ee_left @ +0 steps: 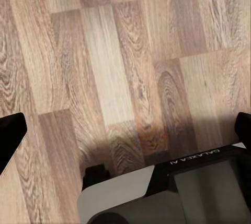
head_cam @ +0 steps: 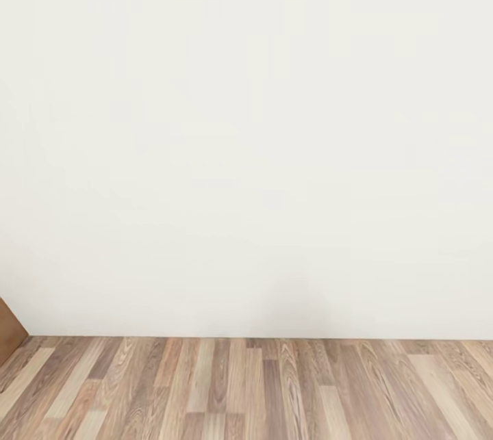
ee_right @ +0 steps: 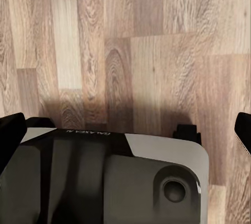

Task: In the bedroom, move the book from the bed onto either nightstand, and place the two sandals side by side next to the bed.

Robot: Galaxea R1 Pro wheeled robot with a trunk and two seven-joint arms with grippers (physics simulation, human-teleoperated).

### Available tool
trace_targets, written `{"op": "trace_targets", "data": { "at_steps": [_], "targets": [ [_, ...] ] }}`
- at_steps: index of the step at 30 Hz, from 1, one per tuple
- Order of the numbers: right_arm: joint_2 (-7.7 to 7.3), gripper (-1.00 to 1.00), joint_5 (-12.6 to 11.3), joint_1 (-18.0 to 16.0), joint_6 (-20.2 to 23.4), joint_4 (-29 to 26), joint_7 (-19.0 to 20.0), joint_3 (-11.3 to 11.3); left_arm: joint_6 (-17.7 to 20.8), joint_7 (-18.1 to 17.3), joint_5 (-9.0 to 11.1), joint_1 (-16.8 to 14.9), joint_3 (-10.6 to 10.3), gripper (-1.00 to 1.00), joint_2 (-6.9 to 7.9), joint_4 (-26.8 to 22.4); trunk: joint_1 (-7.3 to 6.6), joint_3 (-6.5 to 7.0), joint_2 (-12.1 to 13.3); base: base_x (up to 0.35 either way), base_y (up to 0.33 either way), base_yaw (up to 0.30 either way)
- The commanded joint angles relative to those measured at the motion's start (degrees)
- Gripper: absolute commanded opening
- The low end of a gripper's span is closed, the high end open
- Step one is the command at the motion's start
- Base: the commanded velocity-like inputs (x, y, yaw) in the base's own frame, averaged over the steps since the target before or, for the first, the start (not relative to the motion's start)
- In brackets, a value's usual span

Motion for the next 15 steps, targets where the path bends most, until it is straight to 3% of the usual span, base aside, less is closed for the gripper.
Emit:
{"op": "trace_targets", "data": {
  "at_steps": [1,15],
  "targets": [
    [-0.03,1.00,0.03,-0.09,-0.02,0.17,0.19,-0.44,-0.18,-0.11,-0.57,-0.05,0.49,1.00,0.00,0.04,0.04,-0.08,-0.06,0.331,0.000,0.000],
    [-0.02,1.00,0.03,-0.09,-0.02,0.19,0.19,-0.35,-0.18,-0.11,-0.55,-0.03,0.49,1.00,0.00,0.04,0.04,-0.08,-0.06,0.331,0.000,0.000]
  ]
}}
